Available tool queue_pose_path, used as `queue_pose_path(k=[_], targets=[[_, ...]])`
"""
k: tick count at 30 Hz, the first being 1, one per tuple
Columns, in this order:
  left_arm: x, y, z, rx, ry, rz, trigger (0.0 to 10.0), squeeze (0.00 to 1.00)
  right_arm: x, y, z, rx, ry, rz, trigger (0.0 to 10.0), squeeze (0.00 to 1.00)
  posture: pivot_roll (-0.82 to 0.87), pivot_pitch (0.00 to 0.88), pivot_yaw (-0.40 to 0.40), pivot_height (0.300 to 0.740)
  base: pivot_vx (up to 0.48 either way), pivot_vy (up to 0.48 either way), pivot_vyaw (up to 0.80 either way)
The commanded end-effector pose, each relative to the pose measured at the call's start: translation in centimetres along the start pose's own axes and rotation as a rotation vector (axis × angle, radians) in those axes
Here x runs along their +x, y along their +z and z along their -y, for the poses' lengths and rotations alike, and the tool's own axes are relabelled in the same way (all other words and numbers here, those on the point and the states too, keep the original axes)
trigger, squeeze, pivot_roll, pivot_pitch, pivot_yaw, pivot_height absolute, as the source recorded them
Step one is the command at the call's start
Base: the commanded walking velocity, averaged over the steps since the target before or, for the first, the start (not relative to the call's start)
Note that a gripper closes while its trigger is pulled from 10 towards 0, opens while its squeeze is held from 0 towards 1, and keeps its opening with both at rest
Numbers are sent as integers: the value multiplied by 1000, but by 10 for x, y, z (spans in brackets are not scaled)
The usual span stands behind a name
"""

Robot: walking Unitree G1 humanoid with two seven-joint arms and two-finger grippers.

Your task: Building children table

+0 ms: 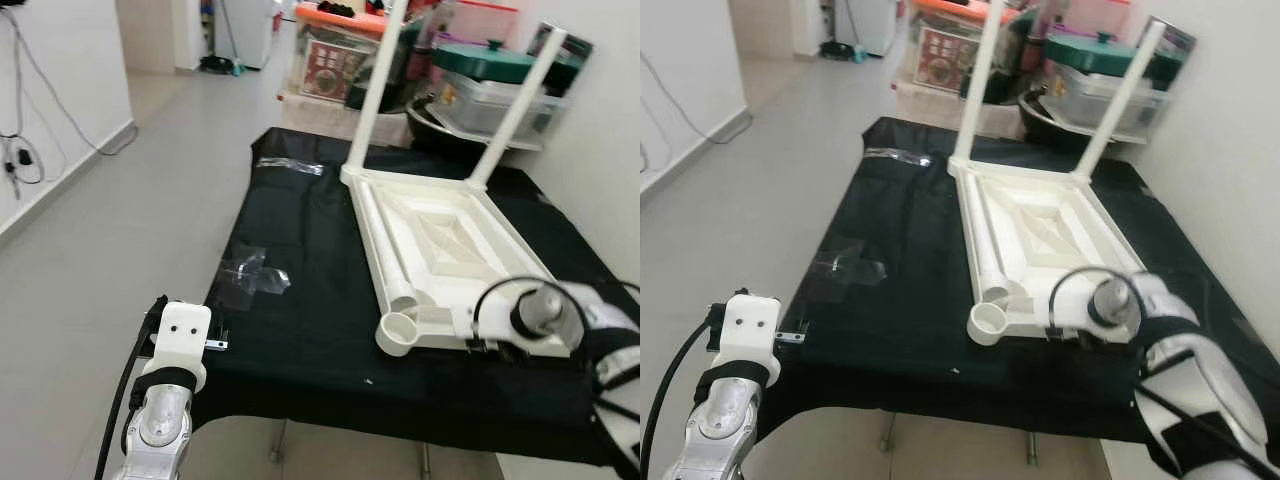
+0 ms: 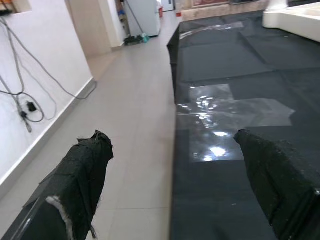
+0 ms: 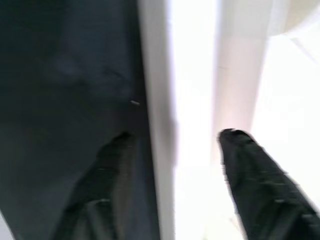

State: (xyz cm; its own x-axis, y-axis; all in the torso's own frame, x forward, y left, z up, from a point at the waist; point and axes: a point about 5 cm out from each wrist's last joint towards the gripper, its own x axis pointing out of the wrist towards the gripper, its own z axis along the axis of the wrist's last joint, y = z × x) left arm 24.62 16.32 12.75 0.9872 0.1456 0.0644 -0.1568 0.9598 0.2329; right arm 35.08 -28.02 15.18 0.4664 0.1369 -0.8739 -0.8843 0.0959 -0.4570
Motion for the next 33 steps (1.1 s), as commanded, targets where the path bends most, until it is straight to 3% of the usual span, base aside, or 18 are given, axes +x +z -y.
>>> queue_pose_path(k=[1, 3, 5, 6, 7, 8, 10, 13, 14, 15, 17, 20, 21, 22, 23, 25, 27, 33], targets=[[-2, -2, 2, -4, -7, -5, 10000, 0, -12, 4, 12, 28, -52, 63, 10000, 1000, 126, 0, -178, 740, 0, 0, 0], [-2, -2, 2, -5, -9, -5, 10000, 0, -28, 19, 31, 80, -119, 214, 10000, 1000, 119, 0, -175, 740, 0, 0, 0], [-2, -2, 2, -6, -9, -5, 10000, 0, -34, 26, 37, 102, -141, 283, 10000, 1000, 119, 0, -175, 740, 0, 0, 0], [-1, -2, 2, -7, -10, -4, 10000, 0, -44, 40, 50, 154, -209, 428, 10000, 1000, 113, 0, -170, 740, 0, 0, 0], [-1, -2, 2, -7, -10, -4, 10000, 0, -44, 40, 50, 154, -209, 428, 10000, 1000, 113, 0, -170, 740, 0, 0, 0], [-1, -2, 3, -8, -12, -3, 10000, 0, -56, 57, 64, 230, -321, 593, 10000, 1000, 114, 0, -168, 740, 0, 0, 0], [-1, -1, 3, -9, -15, 1, 10000, 0, -67, 76, 81, 364, -497, 784, 10000, 1000, 112, 0, -165, 740, 0, 0, 0], [-1, -1, 3, -9, -16, 3, 10000, 0, -69, 82, 87, 438, -589, 832, 10000, 933, 112, 0, -165, 740, 0, 0, 0], [-1, 0, 3, -6, -20, 5, 10000, 0, -67, 87, 89, 532, -665, 899, 10000, 933, 112, 0, -161, 740, 0, 0, 0], [-1, 1, 3, 0, -27, 8, 10000, 0, -59, 92, 85, 617, -710, 945, 10000, 0, 110, 0, -160, 740, 0, 0, 0], [-1, 1, 3, 4, -31, 9, 10000, 0, -54, 95, 82, 682, -737, 976, 10000, 0, 110, 0, -160, 740, 0, 0, 0], [0, 2, 3, 5, -38, 10, 10000, 0, -16, 120, 48, 1067, -718, 1108, 10000, 0, 111, 0, -148, 740, 0, -480, 0], [0, 2, 3, 5, -38, 10, 10000, 0, -16, 120, 48, 1067, -718, 1108, 10000, 0, 111, 0, -148, 740, 0, -480, 0], [0, 2, 3, 7, -38, 10, 10000, 0, -10, 124, 41, 1141, -710, 1127, 10000, 0, 111, 0, -148, 740, 0, -480, 0], [0, 2, 3, 7, -39, 10, 10000, 0, -2, 134, 26, 1175, -725, 1095, 10000, 0, 110, 0, -145, 740, 0, -480, 0], [0, 2, 3, 3, -42, 10, 10000, 0, -2, 150, 3, 1194, -752, 1113, 10000, 0, 101, 0, -140, 740, 0, -480, 0], [0, 3, 2, 0, -45, 11, 10000, 0, -11, 157, -8, 1153, -793, 1142, 10000, 0, 92, 0, -136, 740, 0, -480, 0], [-1, 3, 5, -5, -74, 18, 10000, 0, -24, 157, -17, 1036, -898, 1142, 10000, 0, 82, 0, -120, 740, 0, -480, 0]])
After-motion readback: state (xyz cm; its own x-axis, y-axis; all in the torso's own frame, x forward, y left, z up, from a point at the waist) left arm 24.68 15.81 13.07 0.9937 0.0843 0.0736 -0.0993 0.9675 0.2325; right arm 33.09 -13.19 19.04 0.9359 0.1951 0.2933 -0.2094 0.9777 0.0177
